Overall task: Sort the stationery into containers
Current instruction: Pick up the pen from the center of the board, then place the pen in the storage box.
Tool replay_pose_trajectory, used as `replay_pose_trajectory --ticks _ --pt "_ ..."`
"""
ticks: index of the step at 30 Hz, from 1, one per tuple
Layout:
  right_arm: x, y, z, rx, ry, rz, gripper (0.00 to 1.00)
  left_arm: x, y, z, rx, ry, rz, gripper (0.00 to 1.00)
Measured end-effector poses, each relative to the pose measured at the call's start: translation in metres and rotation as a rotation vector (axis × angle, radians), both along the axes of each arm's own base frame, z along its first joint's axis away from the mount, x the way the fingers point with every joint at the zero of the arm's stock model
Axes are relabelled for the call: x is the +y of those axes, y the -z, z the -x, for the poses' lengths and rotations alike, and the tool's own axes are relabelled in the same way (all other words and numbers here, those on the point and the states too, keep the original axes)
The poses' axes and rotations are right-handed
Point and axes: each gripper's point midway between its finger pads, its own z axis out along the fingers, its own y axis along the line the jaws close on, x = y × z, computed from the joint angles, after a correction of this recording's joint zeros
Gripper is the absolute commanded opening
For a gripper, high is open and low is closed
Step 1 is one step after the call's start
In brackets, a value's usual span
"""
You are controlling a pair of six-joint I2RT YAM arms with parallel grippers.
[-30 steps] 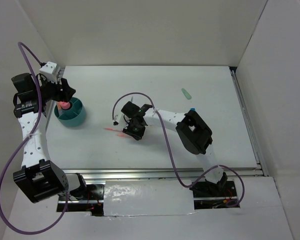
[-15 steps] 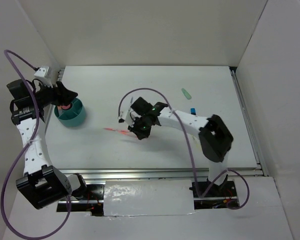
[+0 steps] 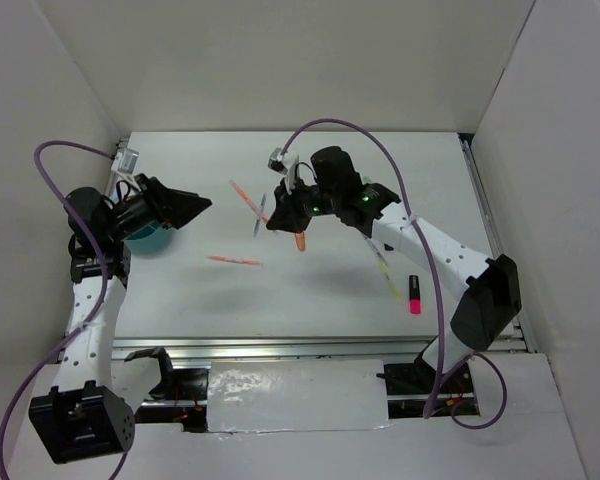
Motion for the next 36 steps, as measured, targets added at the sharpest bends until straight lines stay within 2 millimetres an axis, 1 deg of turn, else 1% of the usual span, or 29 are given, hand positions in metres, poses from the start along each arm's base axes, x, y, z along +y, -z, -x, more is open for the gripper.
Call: replay_pose_trajectory --ticks 2,5,7,11,13,14,16,17,18,20,21,22,23,24,25,26,27,28,30,31,32,34,36 --pt "0.004 0.01 -0.001 0.061 0.009 0.001 0.0 -0.007 -0.011 -0.003 -0.01 0.011 0.042 0.83" --pt "0.01 0.017 -0.001 0.117 0.011 -0.002 0.0 -0.017 -0.014 -0.011 0.017 0.025 0.094 0.83" --pt "0.013 0.012 0.0 0.122 0.009 -0.014 0.0 -0.026 -0.011 -0.017 0.046 0.034 0.109 0.82" --pt "0.019 0.0 0.001 0.099 -0.004 -0.039 0.0 -0.044 -0.008 -0.022 0.075 0.051 0.118 0.81" --pt "0.02 -0.002 0.005 0.098 -0.012 -0.041 0.0 -0.051 -0.009 -0.023 0.077 0.057 0.118 0.8" --pt "0.021 -0.002 0.006 0.098 -0.015 -0.041 0.0 -0.055 -0.01 -0.024 0.075 0.059 0.118 0.79" --pt "0.023 -0.002 0.008 0.094 -0.022 -0.038 0.0 -0.061 -0.011 -0.025 0.078 0.067 0.119 0.72" --pt "0.024 -0.001 0.009 0.088 -0.03 -0.037 0.0 -0.064 -0.01 -0.025 0.081 0.069 0.12 0.68" --pt "0.024 -0.001 0.01 0.084 -0.034 -0.035 0.0 -0.065 -0.01 -0.025 0.085 0.069 0.122 0.55" --pt "0.027 -0.001 0.014 0.076 -0.048 -0.033 0.0 -0.066 -0.009 -0.027 0.092 0.063 0.124 0.41" --pt "0.028 -0.001 0.016 0.073 -0.055 -0.032 0.0 -0.065 -0.009 -0.028 0.092 0.061 0.124 0.27" --pt "0.029 -0.001 0.017 0.072 -0.059 -0.031 0.0 -0.065 -0.009 -0.029 0.096 0.061 0.125 0.2" --pt "0.03 -0.001 0.018 0.07 -0.064 -0.032 0.0 -0.065 -0.009 -0.03 0.094 0.06 0.121 0.07" --pt "0.031 -0.002 0.019 0.067 -0.065 -0.032 0.03 -0.065 -0.01 -0.031 0.098 0.059 0.122 0.02" --pt "0.031 -0.001 0.019 0.067 -0.064 -0.032 0.18 -0.063 -0.01 -0.032 0.104 0.055 0.123 0.0" --pt "0.031 -0.002 0.019 0.067 -0.062 -0.032 0.25 -0.063 -0.011 -0.032 0.106 0.054 0.123 0.0" --pt "0.032 -0.002 0.018 0.067 -0.06 -0.035 0.36 -0.061 -0.011 -0.032 0.11 0.05 0.123 0.0" --pt "0.031 -0.003 0.018 0.065 -0.057 -0.036 0.57 -0.059 -0.012 -0.033 0.115 0.042 0.122 0.0" --pt "0.028 -0.004 0.015 0.083 -0.029 -0.036 0.71 -0.047 -0.015 -0.038 0.115 0.006 0.111 0.0" --pt "0.027 -0.005 0.014 0.085 -0.018 -0.038 0.81 -0.038 -0.02 -0.042 0.108 -0.02 0.101 0.0" --pt "0.023 -0.007 0.01 0.091 -0.001 -0.041 0.83 -0.028 -0.025 -0.046 0.092 -0.048 0.085 0.0" --pt "0.009 -0.011 -0.005 0.09 0.046 -0.05 0.84 -0.001 -0.04 -0.058 0.051 -0.122 0.048 0.0" --pt "-0.015 -0.014 -0.03 0.084 0.127 -0.052 0.85 0.028 -0.057 -0.071 0.007 -0.201 0.001 0.0"
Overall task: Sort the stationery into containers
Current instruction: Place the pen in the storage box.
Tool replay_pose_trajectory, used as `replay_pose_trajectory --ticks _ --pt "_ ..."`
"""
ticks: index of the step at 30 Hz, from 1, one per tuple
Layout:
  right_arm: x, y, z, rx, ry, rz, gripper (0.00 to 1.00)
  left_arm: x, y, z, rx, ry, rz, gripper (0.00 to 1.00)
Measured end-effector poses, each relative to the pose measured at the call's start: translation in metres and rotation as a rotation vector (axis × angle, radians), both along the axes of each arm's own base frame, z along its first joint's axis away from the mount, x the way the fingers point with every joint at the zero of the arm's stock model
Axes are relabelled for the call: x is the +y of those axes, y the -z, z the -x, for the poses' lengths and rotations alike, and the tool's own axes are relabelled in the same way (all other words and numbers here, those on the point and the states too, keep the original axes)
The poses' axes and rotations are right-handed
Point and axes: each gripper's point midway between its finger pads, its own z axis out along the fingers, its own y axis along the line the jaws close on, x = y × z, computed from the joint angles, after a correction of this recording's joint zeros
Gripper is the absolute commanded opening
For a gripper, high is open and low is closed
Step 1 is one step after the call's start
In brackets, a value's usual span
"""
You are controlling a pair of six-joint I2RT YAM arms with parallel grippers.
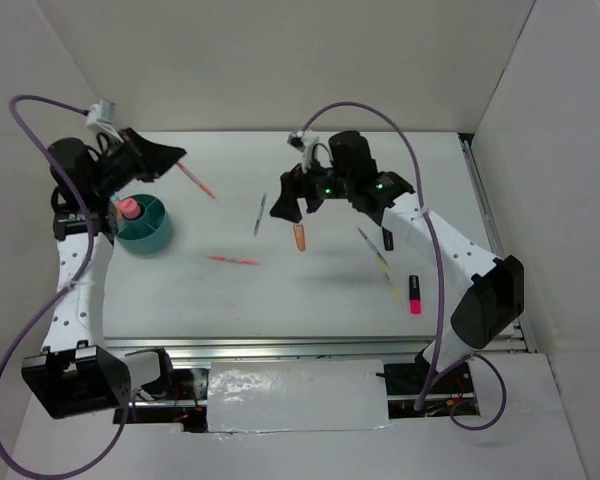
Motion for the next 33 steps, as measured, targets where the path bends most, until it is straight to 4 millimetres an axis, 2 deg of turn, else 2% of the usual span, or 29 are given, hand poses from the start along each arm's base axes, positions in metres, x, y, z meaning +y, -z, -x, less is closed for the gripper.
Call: replay_pose_trajectory --ticks 4,7,11,15,18,22,26,33 --pt "-0.053 -0.007 -0.051 -0.036 0.174 0.033 0.85 0.066 -0.021 -0.033 -0.076 -0.157 -0.119 0.0" --pt "-0.074 -0.014 -0.069 -0.084 0.244 0.061 0.86 0.112 -0.019 -0.059 -0.092 -0.253 -0.192 0.0" --pt "-0.086 -0.008 -0.075 -0.094 0.282 0.107 0.86 0.159 0.002 -0.093 -0.07 -0.308 -0.234 0.0" --pt "-0.102 0.006 -0.073 -0.083 0.313 0.158 0.86 0.191 0.033 -0.122 -0.035 -0.319 -0.258 0.0" --pt "-0.118 0.025 -0.068 -0.051 0.337 0.197 0.86 0.205 0.047 -0.138 -0.032 -0.318 -0.294 0.0" --pt "-0.131 0.049 -0.064 -0.01 0.349 0.247 0.85 0.211 0.054 -0.148 -0.042 -0.315 -0.339 0.0" --pt "-0.136 0.055 -0.065 -0.003 0.338 0.272 0.85 0.212 0.053 -0.155 -0.064 -0.315 -0.388 0.0" --pt "-0.141 0.053 -0.102 -0.004 0.347 0.271 0.85 0.207 0.069 -0.156 -0.034 -0.308 -0.451 0.0"
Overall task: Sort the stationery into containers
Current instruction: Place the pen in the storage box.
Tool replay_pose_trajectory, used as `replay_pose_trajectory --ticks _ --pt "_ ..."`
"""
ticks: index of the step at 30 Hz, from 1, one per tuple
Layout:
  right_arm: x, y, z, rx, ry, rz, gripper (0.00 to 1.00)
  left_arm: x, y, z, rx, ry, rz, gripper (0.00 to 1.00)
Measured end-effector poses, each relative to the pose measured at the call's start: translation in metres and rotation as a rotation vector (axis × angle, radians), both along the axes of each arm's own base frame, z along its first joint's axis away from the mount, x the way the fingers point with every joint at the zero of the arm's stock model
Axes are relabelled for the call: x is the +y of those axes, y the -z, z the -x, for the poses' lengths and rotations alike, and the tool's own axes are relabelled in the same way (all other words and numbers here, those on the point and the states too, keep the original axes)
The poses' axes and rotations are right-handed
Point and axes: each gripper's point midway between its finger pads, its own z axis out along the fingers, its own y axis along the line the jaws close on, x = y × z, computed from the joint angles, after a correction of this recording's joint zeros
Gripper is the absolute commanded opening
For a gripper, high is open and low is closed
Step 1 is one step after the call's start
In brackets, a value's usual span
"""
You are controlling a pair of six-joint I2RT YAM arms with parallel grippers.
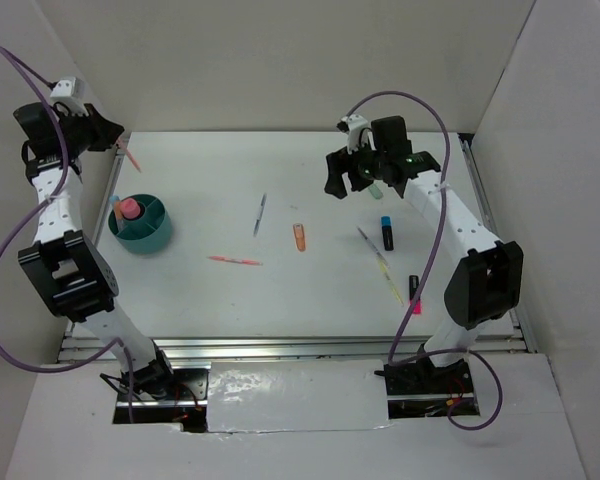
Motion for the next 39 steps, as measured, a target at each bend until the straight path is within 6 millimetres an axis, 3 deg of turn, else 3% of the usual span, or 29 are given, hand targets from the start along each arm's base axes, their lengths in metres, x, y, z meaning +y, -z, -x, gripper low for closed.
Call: replay_pose_trajectory --ticks 8,17,24,29,35,39 --pt "-0.014 0.007 -0.013 0.025 0.03 -0.005 0.85 -0.004 0.049 0.009 0.12 -0.008 0.005 0.0" --pt "-0.011 0.002 -0.019 0.023 0.026 -0.015 0.85 -0.006 0.088 0.018 0.197 -0.007 -0.017 0.0" --pt "0.0 0.005 -0.022 0.03 -0.003 -0.014 0.84 -0.006 0.1 0.02 0.215 -0.013 -0.032 0.25" --pt "0.03 0.007 -0.021 0.023 -0.082 0.001 0.8 -0.008 0.107 0.022 0.229 -0.016 -0.028 0.36" --pt "0.09 0.011 -0.016 0.018 -0.228 0.008 0.67 -0.01 0.108 0.022 0.232 -0.011 -0.029 0.4" --pt "0.126 0.027 -0.009 0.021 -0.33 0.044 0.62 -0.012 0.114 0.025 0.242 0.002 -0.041 0.48"
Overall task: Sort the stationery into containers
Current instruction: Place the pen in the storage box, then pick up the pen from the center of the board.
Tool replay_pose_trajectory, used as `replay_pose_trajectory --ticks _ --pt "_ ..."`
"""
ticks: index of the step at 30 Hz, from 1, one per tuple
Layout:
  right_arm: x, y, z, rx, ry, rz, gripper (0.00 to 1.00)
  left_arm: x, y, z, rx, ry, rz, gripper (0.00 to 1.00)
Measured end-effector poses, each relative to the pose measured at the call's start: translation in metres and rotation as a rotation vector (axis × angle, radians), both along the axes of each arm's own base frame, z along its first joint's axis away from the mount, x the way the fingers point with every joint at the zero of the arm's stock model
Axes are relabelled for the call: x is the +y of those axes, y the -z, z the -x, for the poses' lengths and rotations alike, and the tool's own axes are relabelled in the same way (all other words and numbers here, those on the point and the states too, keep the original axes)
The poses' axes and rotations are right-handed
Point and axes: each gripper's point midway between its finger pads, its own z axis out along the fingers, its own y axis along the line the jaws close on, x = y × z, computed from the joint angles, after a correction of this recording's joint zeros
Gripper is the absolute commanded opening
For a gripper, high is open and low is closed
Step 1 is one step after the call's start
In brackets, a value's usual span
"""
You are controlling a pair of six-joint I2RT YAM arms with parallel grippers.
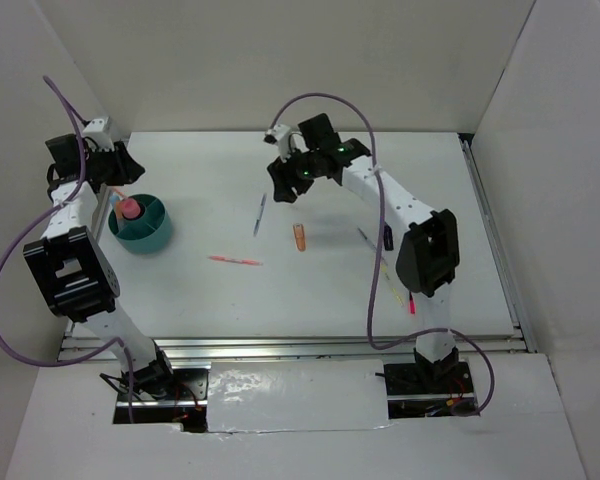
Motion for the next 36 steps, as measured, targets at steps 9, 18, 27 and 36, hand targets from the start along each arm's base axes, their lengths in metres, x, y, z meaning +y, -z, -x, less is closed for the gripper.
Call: replay_pose_trajectory --ticks 9,18,27,36 --pt "0.076 0.077 0.047 0.0 -0.262 0.183 0.5 -0.013 -0.033 0.016 -0.046 0.027 0.001 0.66" --pt "0.104 0.134 0.084 0.009 -0.409 0.3 0.48 -0.032 -0.12 0.037 -0.209 0.044 0.003 0.71" --pt "0.098 0.181 0.083 0.032 -0.393 0.408 0.47 -0.04 -0.147 0.052 -0.263 0.054 -0.021 0.72" --pt "0.107 0.182 0.091 0.003 -0.41 0.427 0.35 -0.046 -0.142 0.067 -0.249 0.049 -0.018 0.72"
